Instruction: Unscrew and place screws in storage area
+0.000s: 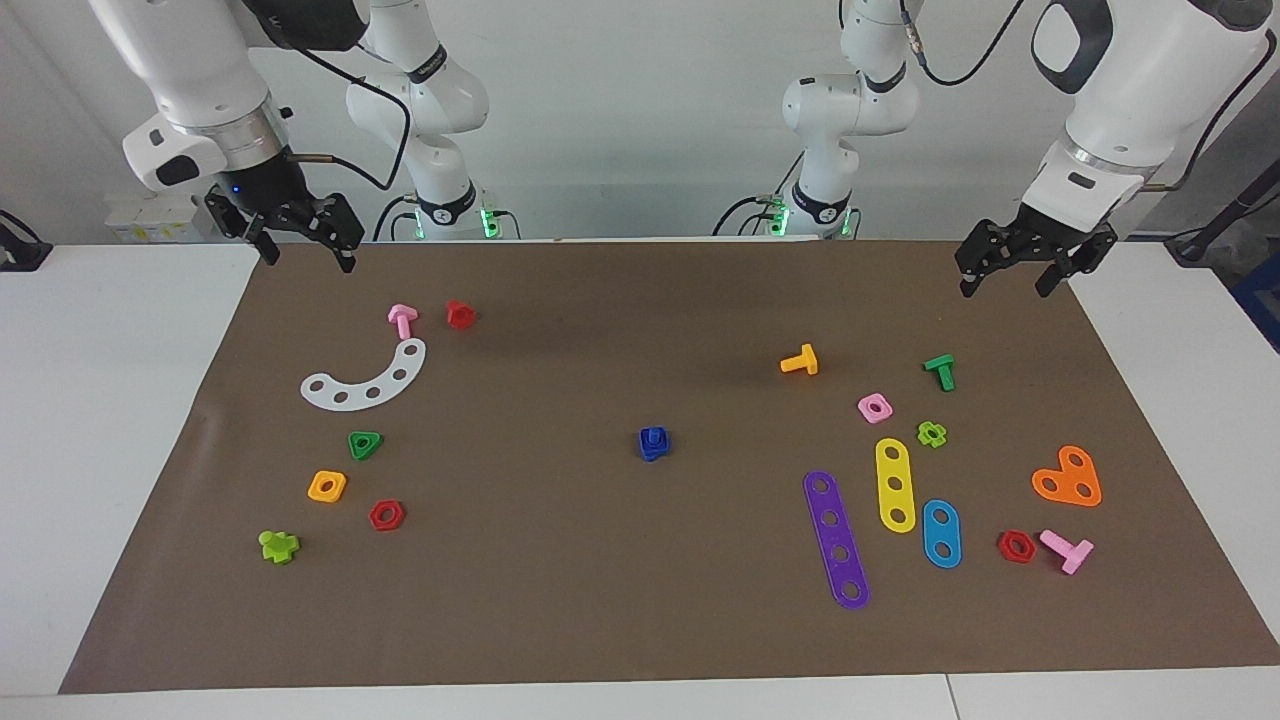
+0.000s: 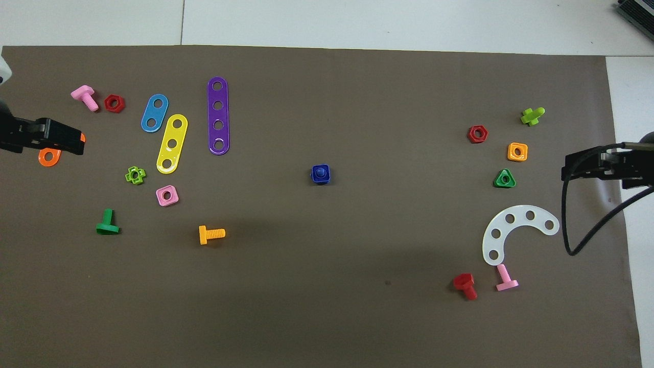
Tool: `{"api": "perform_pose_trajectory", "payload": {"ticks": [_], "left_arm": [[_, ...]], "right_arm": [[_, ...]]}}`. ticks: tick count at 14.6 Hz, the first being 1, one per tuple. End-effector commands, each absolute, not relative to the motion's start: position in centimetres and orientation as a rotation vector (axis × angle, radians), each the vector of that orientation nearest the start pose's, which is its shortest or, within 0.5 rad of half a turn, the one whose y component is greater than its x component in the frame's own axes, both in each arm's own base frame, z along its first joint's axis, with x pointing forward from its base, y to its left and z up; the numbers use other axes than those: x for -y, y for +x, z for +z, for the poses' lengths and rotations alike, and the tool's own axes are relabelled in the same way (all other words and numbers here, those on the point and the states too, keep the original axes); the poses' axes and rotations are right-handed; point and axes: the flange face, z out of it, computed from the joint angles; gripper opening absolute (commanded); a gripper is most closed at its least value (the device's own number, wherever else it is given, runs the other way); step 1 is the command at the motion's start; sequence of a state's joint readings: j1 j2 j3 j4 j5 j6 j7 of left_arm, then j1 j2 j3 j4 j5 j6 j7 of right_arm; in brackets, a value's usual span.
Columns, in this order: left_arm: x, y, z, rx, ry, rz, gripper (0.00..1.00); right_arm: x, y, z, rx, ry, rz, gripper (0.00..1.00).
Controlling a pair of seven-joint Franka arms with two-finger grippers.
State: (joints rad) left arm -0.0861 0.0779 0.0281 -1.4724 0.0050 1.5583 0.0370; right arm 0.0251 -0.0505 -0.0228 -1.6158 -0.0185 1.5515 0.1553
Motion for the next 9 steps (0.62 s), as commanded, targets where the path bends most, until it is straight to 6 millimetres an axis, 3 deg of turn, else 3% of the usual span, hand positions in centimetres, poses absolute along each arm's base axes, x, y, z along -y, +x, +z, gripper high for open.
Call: {"api": "perform_pose_trajectory", "payload": {"ticks": [1,6,9], "left_arm": [[3.3,56.7,62.7,-0.172,-3.113,-0.022,1.00],[3.1,56.2,62.0,-0.172,-3.113,-0.003,1.00],[5.6,55.7,60.7,-0.217,-3.127,-0.027,1.00]], "right_arm": [[0.1,53.0,63.0,-0.221,-3.133,0.017,1.00],[0.1,53.0,63.0,-0.221,-3.133,0.017,1.00],[0.1,53.0,63.0,-0.221,-3.133,0.017,1.00]]}}
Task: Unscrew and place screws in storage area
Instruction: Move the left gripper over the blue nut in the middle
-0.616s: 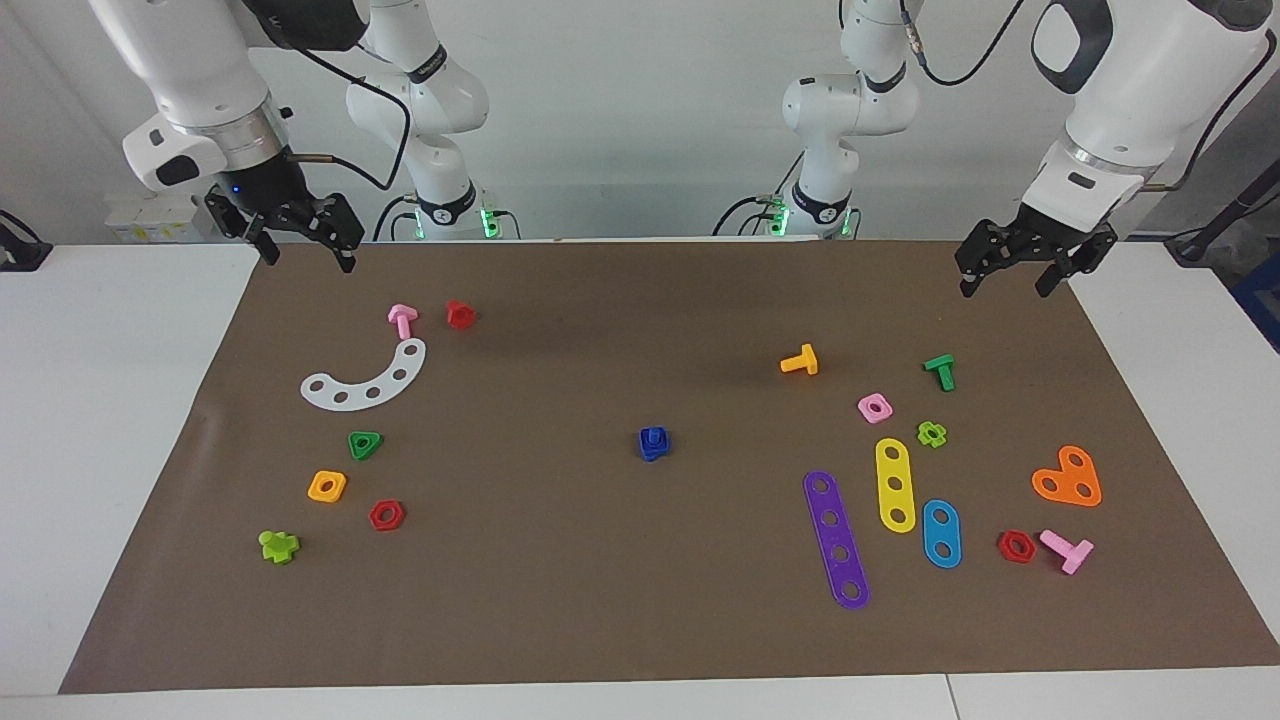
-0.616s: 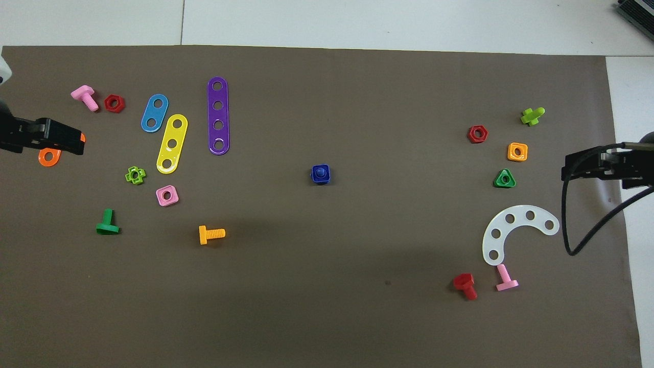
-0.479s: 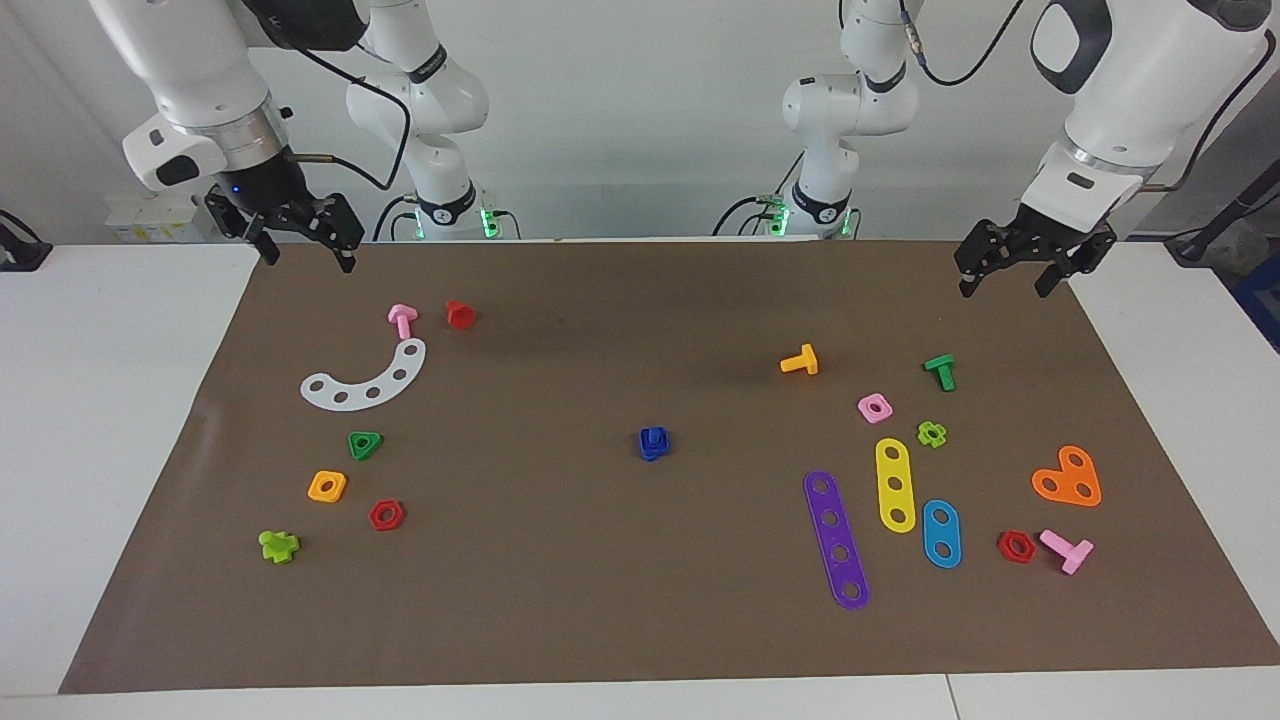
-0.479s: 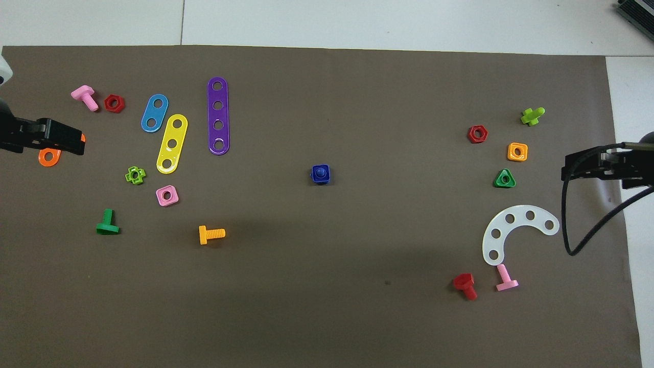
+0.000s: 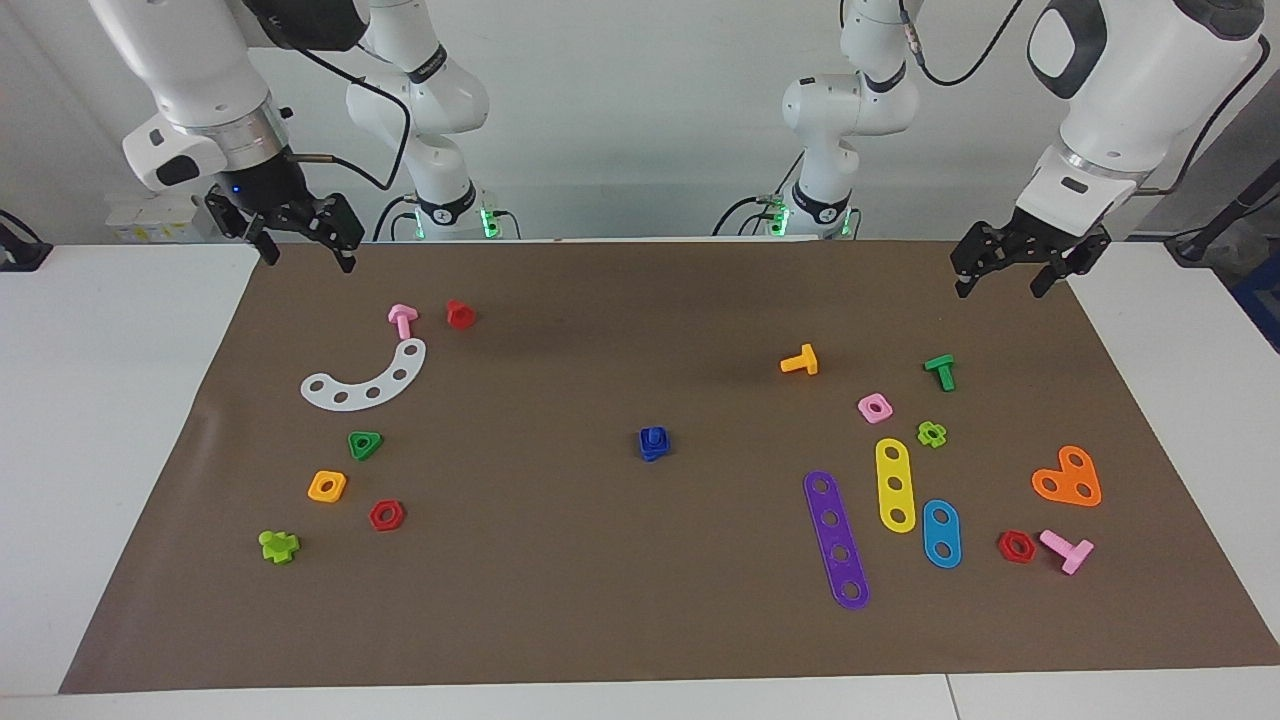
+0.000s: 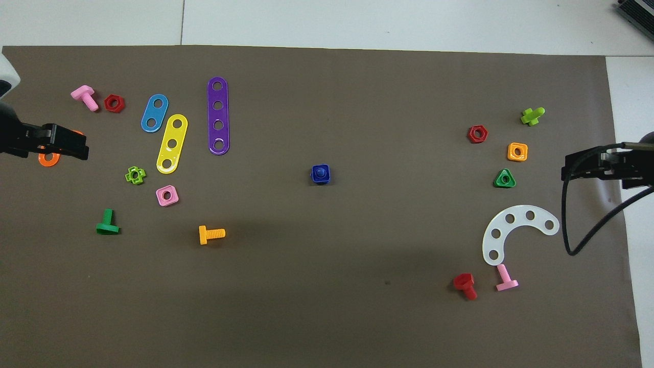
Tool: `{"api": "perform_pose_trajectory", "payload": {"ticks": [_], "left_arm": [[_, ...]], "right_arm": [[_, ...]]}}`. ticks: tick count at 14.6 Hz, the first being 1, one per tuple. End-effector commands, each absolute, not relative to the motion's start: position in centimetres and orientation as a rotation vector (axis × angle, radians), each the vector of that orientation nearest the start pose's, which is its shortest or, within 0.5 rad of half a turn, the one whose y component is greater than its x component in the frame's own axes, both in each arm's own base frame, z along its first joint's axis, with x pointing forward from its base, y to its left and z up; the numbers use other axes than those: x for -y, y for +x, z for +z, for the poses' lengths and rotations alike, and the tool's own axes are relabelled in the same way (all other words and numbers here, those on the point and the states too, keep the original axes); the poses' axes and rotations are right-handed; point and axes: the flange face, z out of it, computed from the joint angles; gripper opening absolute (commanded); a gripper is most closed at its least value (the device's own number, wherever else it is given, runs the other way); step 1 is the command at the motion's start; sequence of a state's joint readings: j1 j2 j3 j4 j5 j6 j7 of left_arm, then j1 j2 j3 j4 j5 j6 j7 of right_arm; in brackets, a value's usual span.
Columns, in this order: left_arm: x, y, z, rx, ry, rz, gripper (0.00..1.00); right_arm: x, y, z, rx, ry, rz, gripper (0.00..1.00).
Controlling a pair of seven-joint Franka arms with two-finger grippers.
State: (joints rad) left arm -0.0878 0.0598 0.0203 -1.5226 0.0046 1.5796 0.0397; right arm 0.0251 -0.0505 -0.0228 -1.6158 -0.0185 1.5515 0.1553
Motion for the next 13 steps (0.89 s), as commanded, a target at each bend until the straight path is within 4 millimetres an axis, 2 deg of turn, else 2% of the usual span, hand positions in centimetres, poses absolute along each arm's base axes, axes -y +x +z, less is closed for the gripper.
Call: {"api": "perform_pose_trajectory", "payload": {"ticks": [1,3,4,5,7,8,10,11,12,13], "left_arm": [[7.5,55.6,60.4,-0.250,-3.137,-0.031,0.99],[9.6,56.0,59.9,-0.185,-3.183,-0.046,0.98],[11.5,56.5,59.5,-0.190,-3.210,-0.064,0.98],[13.7,56.8,58.8,-0.199,-3.214,-0.057,0.98],[17.9,58.6,57.0,-0.128,-3.221,-0.041,0.98],[20.7,59.5,55.9,-0.080,-3.225,-0.047,0.98],[25.1,60.1,54.2,0.020,-3.246,-0.128,0.98],[25.8,60.5,53.9,0.025,-3.260,-0.179,0.98],[26.2,60.9,52.8,0.023,-3.261,-0.181,0.97],[27.8,60.9,51.3,-0.004,-3.259,-0.163,0.96]], "right_arm": [[0.1,53.0,63.0,-0.221,-3.133,0.017,1.00],[0.1,53.0,63.0,-0.221,-3.133,0.017,1.00],[0.1,53.0,63.0,-0.221,-3.133,0.017,1.00],[0.1,53.0,63.0,-0.219,-3.133,0.017,1.00],[0.1,53.0,63.0,-0.219,-3.133,0.017,1.00],[0.1,53.0,63.0,-0.221,-3.133,0.017,1.00],[0.1,53.0,63.0,-0.221,-3.133,0.017,1.00],[0.1,53.0,63.0,-0.221,-3.133,0.017,1.00],[0.1,53.0,63.0,-0.219,-3.133,0.017,1.00],[0.1,53.0,63.0,-0.219,-3.133,0.017,1.00]]}}
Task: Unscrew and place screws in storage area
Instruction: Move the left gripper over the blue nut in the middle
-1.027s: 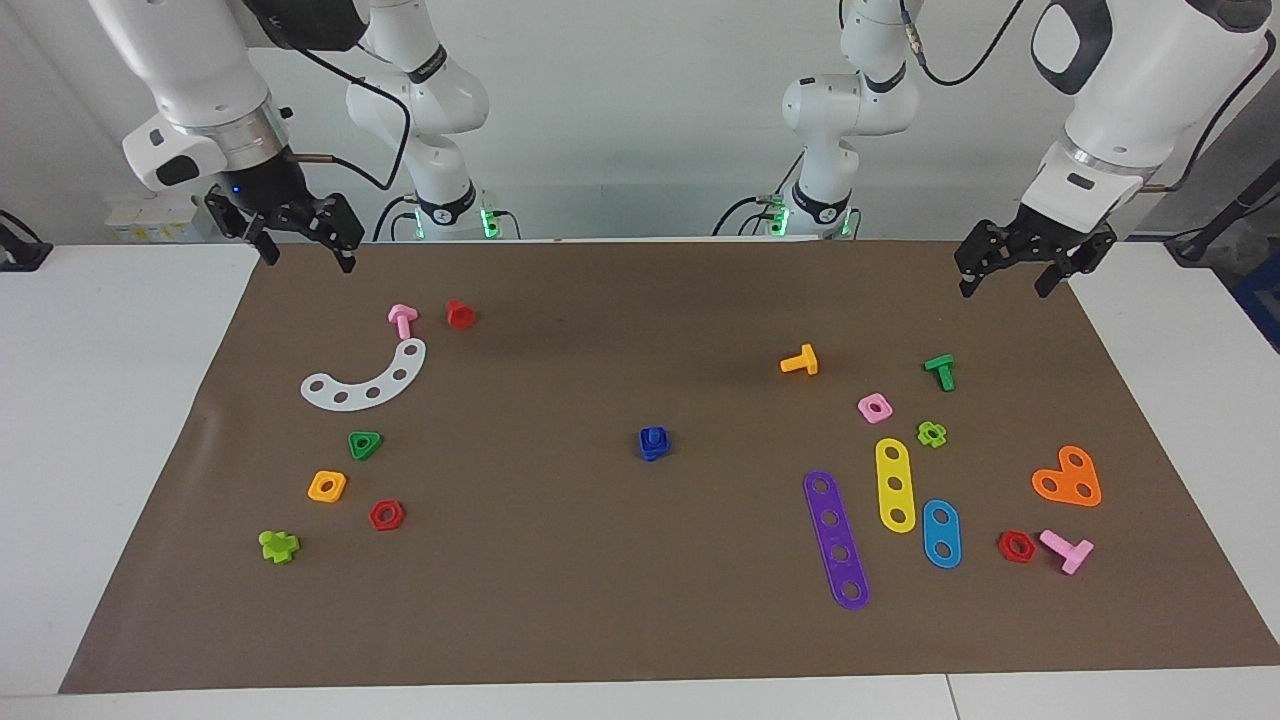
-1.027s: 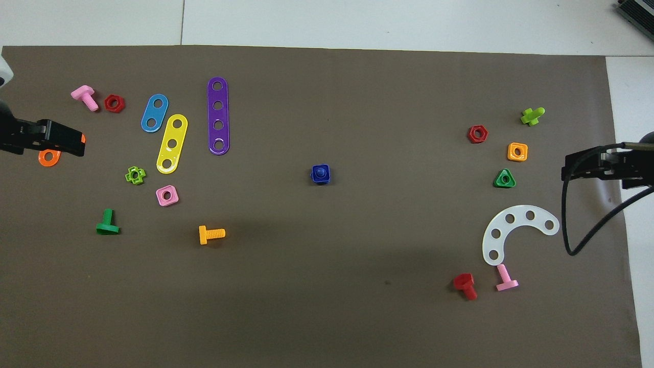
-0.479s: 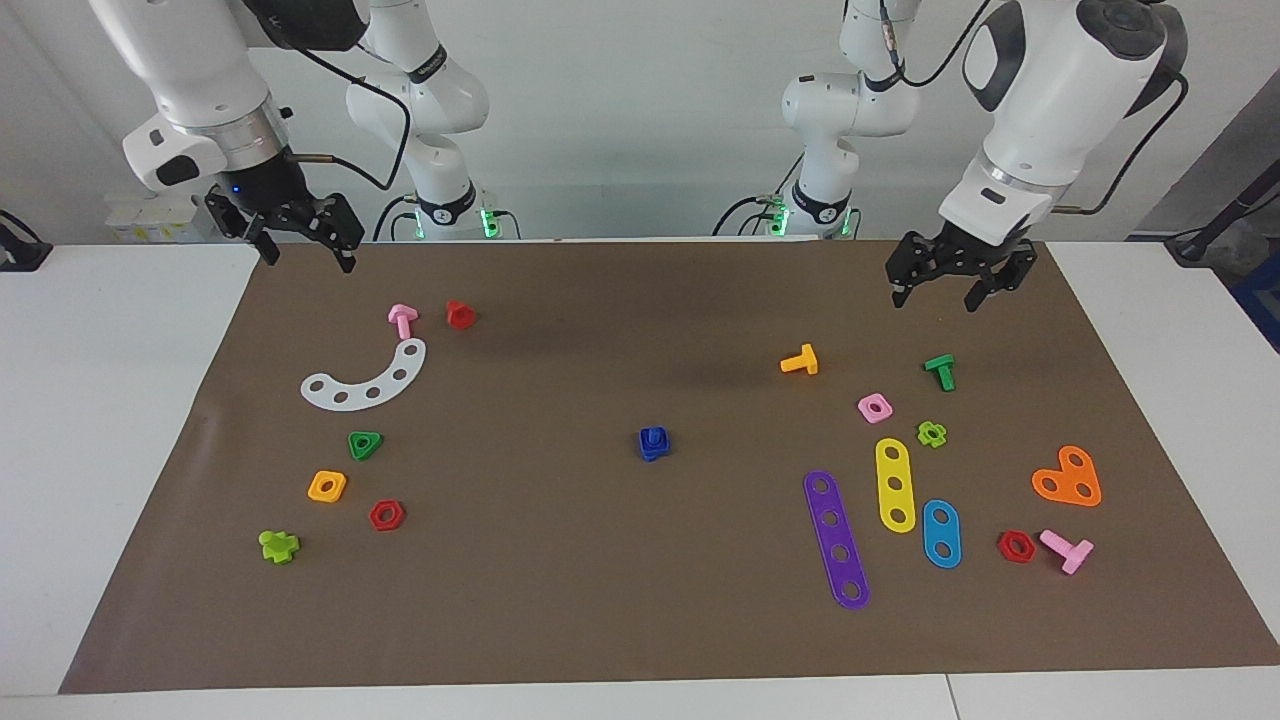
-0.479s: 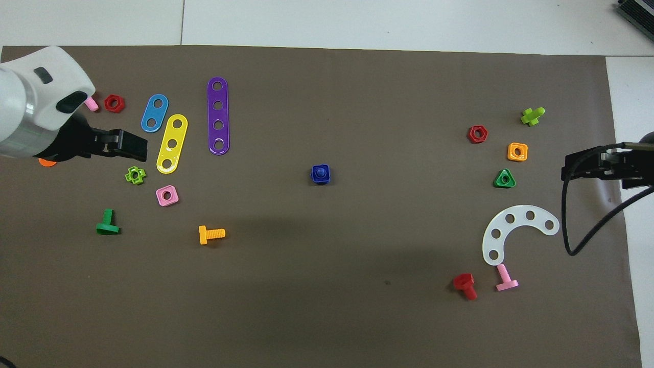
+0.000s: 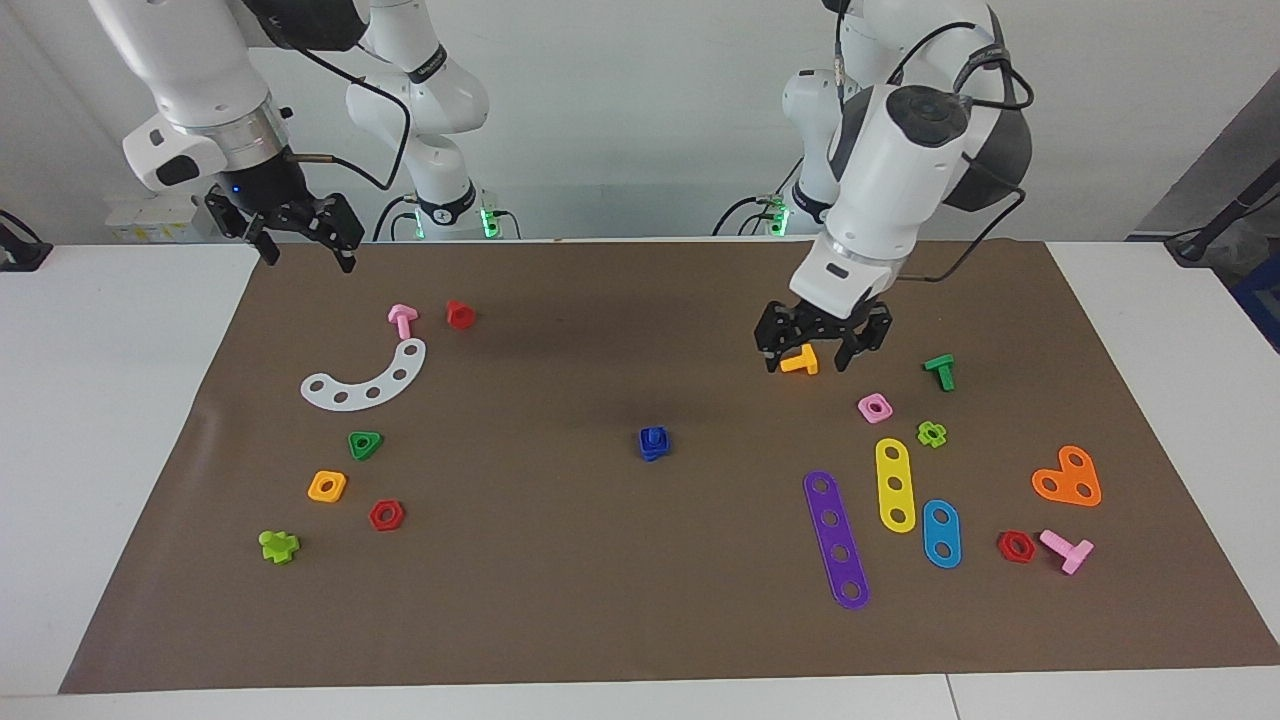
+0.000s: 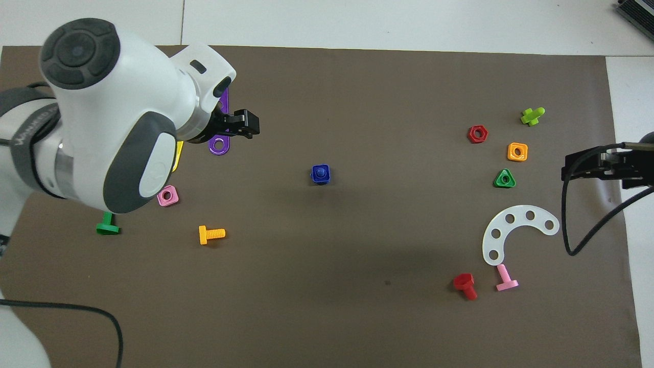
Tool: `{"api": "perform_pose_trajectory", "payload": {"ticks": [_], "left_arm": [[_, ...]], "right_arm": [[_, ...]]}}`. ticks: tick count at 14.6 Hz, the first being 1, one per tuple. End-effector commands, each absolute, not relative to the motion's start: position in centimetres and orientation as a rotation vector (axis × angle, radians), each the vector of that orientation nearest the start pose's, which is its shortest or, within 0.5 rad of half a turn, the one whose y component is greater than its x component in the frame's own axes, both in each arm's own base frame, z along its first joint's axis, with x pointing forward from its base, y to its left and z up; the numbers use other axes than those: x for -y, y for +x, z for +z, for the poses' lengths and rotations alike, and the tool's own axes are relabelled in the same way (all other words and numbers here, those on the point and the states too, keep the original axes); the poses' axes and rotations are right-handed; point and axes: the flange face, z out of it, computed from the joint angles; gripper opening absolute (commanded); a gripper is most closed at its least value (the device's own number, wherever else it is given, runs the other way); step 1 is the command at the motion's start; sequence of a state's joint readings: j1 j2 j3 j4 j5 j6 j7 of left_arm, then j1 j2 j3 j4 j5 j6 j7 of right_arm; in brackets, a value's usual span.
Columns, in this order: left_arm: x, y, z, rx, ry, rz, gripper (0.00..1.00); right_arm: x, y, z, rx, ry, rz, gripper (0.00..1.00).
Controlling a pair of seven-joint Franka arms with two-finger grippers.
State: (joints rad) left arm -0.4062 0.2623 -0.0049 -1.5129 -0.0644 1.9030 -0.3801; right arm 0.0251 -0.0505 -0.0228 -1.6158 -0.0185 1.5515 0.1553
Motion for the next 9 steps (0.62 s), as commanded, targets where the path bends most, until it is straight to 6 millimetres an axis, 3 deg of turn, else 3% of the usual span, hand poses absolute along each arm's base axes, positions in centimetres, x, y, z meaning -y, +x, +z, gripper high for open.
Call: {"api": "perform_pose_trajectory", "payload": {"ticks": [1,4,6,9], "left_arm": [[30.4,60.6,49.6,-0.062,-3.257,-0.164,0.96],[35.0,60.8,45.5,-0.028,-3.280,-0.229,0.93],[38.3,60.3,41.1,-0.086,-3.269,-0.223,0.93],[39.1,60.4,40.0,-0.128,-3.259,-0.295,0.92]], "right_arm": [[0.1,53.0,63.0,-0.221,-3.133,0.017,1.00],[0.1,53.0,63.0,-0.221,-3.133,0.019,1.00],[0.1,53.0,63.0,-0.221,-3.133,0.017,1.00],[0.1,53.0,63.0,-0.221,-3.133,0.017,1.00]]}}
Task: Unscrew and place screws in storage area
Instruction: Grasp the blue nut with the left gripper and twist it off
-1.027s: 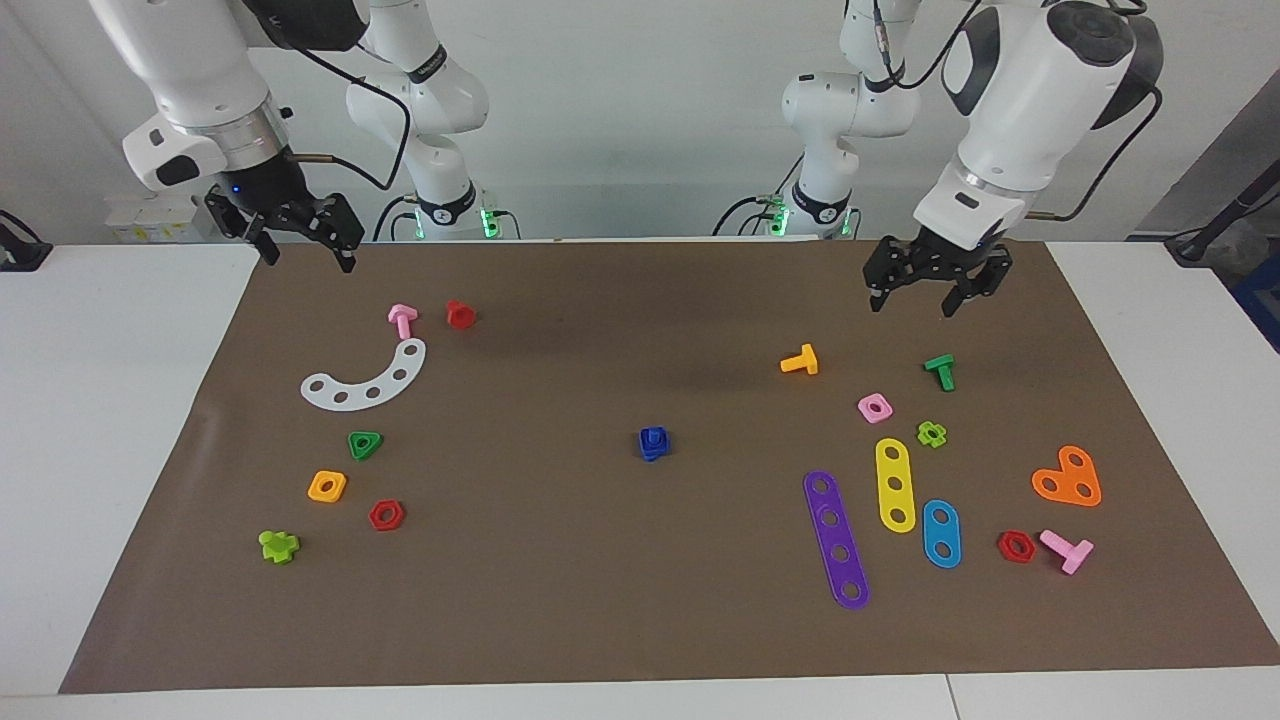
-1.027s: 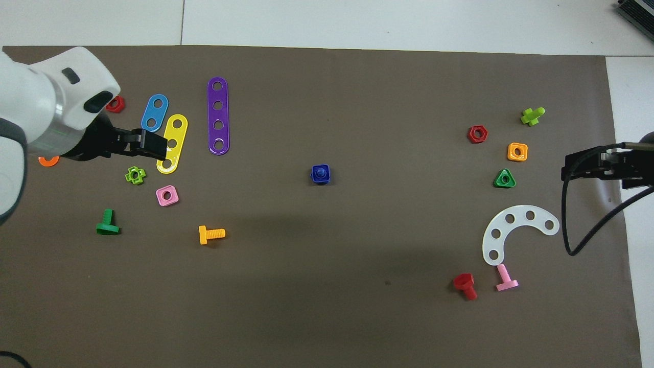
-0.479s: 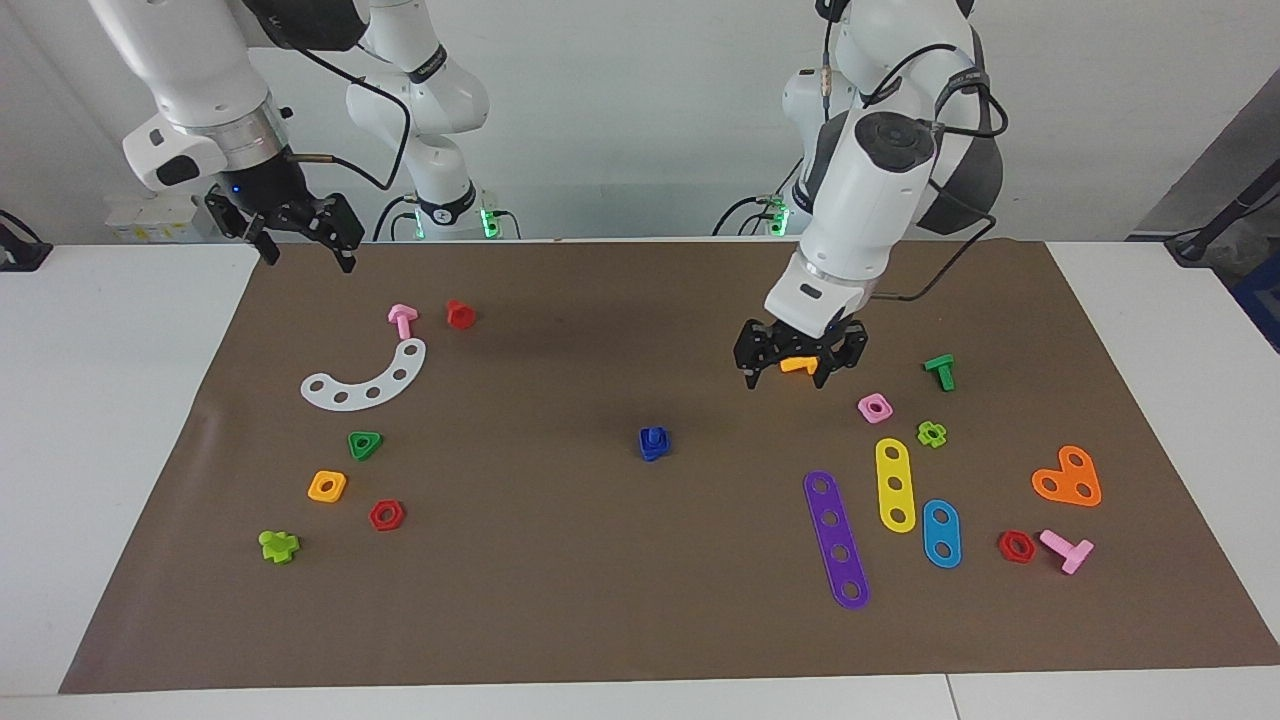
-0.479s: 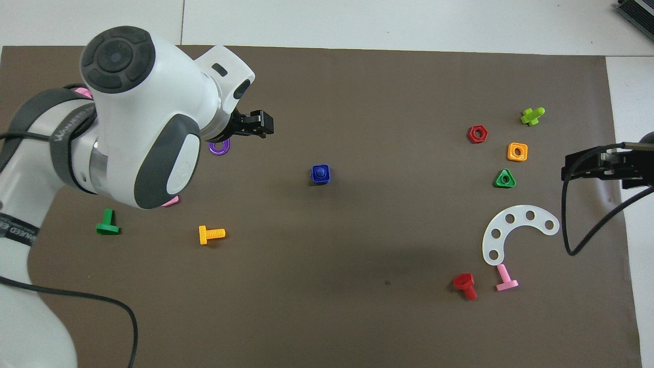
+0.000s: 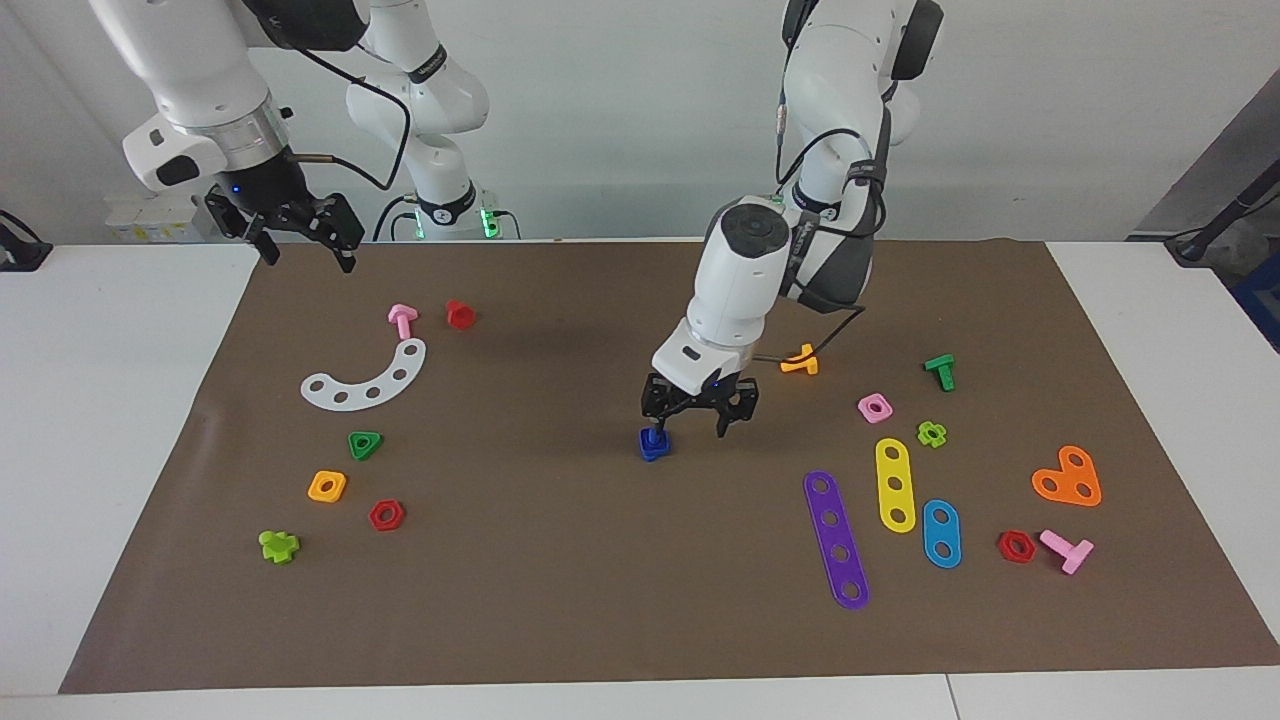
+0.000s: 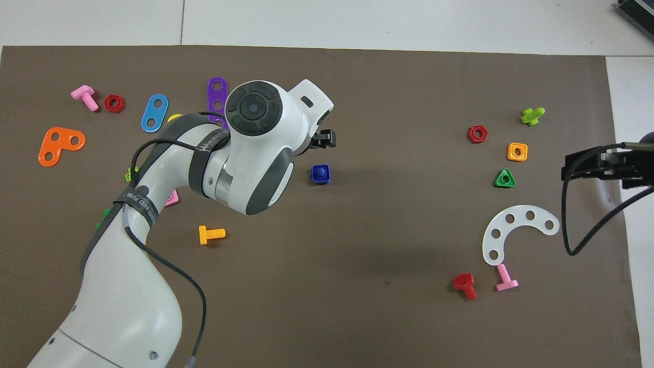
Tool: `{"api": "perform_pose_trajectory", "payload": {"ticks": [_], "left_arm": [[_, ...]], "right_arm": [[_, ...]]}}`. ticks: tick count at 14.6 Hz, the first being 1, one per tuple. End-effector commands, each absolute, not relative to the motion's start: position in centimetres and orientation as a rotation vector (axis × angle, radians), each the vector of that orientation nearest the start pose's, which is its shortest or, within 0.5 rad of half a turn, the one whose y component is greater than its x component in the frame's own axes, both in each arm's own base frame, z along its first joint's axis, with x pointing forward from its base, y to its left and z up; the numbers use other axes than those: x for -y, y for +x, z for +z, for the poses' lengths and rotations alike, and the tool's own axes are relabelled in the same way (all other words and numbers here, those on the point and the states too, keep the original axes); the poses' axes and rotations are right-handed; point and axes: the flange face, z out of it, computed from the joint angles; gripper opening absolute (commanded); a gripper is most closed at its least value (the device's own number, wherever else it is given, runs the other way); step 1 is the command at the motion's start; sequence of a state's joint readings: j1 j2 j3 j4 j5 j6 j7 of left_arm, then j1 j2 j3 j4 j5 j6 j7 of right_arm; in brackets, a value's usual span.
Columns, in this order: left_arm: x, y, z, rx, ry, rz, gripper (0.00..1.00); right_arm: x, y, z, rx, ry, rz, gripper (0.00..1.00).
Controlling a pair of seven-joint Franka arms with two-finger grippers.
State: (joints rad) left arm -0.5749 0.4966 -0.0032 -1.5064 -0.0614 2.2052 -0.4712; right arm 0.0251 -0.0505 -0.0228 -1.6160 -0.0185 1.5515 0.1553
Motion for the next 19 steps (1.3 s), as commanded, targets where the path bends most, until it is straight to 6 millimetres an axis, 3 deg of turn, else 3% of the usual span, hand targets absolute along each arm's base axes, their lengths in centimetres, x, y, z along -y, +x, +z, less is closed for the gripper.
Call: {"api": "perform_pose_trajectory", "payload": {"ticks": [1,5,19], "left_arm": [[39.6,60.1,38.7,-0.157,-3.236,-0.279,0.91],[40.7,58.3,35.3,-0.218,-3.222,-0.290,0.91],[41.9,56.0,31.8,-0.329,-3.189,-0.307,0.85]], "right_arm": [[0.1,53.0,63.0,-0.221,-3.133,0.017,1.00],[0.1,53.0,63.0,-0.219,-3.133,0.017,1.00],[0.1,53.0,63.0,-0.221,-3.133,0.017,1.00]]}}
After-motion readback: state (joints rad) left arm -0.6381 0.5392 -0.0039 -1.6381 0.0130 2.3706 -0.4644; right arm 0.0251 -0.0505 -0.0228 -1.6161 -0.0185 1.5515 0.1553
